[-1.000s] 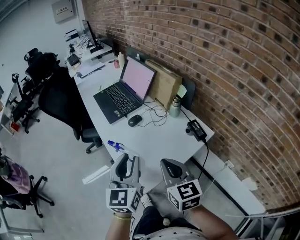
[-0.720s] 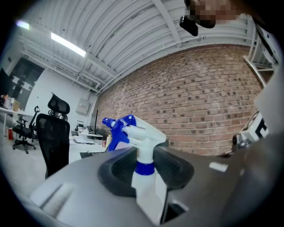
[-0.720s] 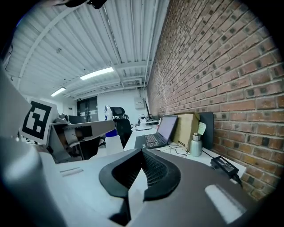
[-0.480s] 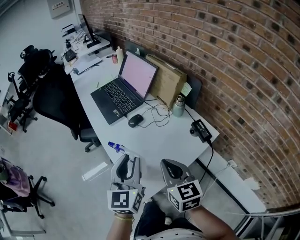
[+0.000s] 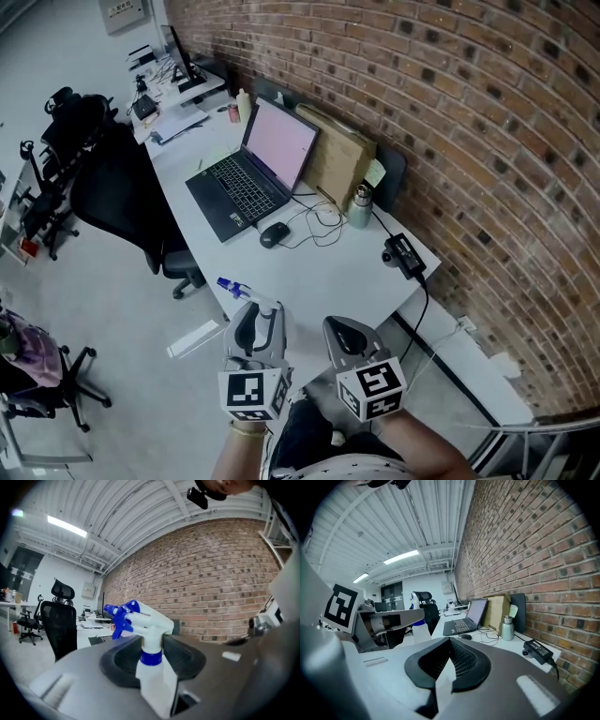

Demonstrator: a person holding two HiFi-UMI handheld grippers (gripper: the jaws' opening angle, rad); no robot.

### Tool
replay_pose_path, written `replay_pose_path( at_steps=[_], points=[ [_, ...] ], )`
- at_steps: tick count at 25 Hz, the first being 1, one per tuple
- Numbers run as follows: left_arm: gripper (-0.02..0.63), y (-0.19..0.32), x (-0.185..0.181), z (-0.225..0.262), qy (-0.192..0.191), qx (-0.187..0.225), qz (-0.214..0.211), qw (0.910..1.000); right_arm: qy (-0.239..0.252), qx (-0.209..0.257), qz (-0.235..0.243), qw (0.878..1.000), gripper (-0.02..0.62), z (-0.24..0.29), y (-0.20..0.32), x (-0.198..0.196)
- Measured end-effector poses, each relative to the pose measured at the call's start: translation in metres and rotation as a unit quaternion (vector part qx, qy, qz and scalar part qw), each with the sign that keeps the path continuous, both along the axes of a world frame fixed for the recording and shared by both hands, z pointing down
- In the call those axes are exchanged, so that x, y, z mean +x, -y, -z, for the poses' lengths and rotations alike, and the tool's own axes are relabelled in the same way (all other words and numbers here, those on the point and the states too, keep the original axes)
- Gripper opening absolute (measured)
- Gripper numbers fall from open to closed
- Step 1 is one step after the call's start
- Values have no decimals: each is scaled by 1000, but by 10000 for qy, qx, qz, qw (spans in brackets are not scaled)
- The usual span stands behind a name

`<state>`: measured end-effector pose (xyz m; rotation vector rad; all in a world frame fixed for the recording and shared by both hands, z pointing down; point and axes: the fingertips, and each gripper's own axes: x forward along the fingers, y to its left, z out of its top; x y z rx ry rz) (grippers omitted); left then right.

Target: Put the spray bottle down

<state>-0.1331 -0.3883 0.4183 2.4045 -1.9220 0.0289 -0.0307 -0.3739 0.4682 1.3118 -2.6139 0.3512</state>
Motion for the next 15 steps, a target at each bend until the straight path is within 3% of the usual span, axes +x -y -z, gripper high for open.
replay_pose_path(
  at_steps=[7, 11, 13, 15],
  points=[
    [190, -12, 3, 0, 119, -126, 118, 9998, 21, 75, -3, 10000, -2, 8, -14, 9],
    [192, -28, 5, 6, 163, -82, 195, 9996, 57, 88, 27, 9999, -2, 12, -29, 12],
    [162, -39, 8, 10, 179, -31, 245, 9995, 86, 102, 37, 9999, -2, 14, -38, 14],
    [83, -52, 8, 12, 212, 7, 434, 9988, 115, 126, 59, 9998, -2, 16, -48, 16]
  ],
)
